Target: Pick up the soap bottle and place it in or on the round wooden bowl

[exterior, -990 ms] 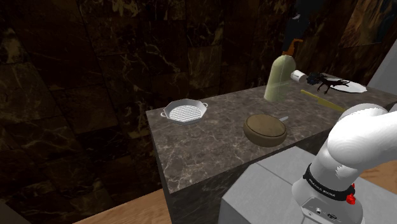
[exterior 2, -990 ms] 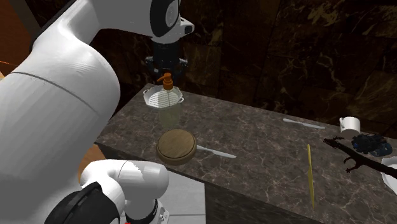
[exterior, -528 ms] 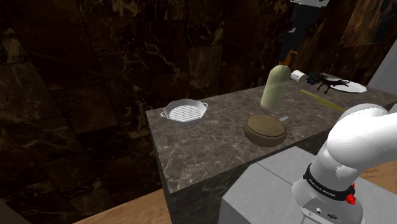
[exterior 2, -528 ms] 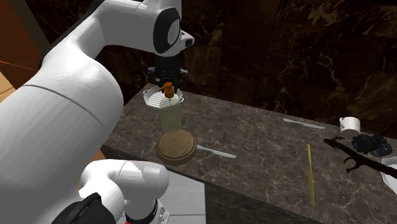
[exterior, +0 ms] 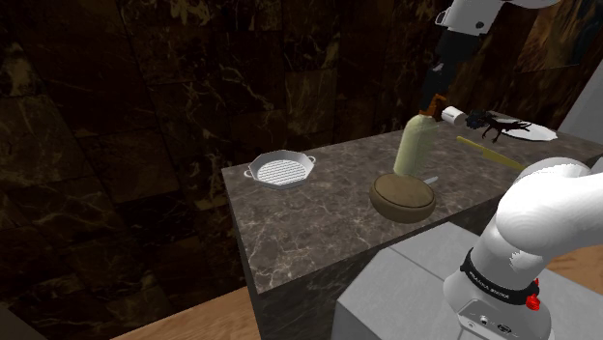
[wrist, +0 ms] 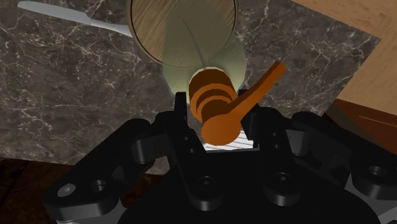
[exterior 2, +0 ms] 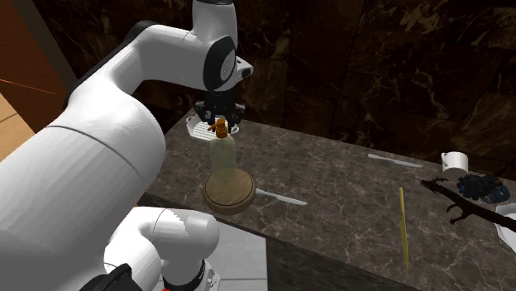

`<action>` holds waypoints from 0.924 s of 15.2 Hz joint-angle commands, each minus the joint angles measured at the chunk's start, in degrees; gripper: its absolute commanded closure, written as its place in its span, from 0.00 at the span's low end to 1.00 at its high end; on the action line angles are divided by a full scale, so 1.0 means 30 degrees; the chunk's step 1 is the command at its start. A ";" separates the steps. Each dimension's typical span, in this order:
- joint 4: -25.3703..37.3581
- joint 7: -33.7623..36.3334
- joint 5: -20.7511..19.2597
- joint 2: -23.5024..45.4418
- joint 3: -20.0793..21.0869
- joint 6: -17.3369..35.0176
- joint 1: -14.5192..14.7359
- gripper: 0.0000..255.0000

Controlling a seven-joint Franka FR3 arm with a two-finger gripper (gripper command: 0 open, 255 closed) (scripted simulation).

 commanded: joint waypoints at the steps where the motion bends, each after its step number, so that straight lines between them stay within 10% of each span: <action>1: -0.0623 -0.0003 -0.0060 -0.0165 -0.0045 0.0471 -0.0051 1.00; 14: -0.3287 -0.0158 -0.0453 -0.0621 -0.0448 0.2663 -0.0329 1.00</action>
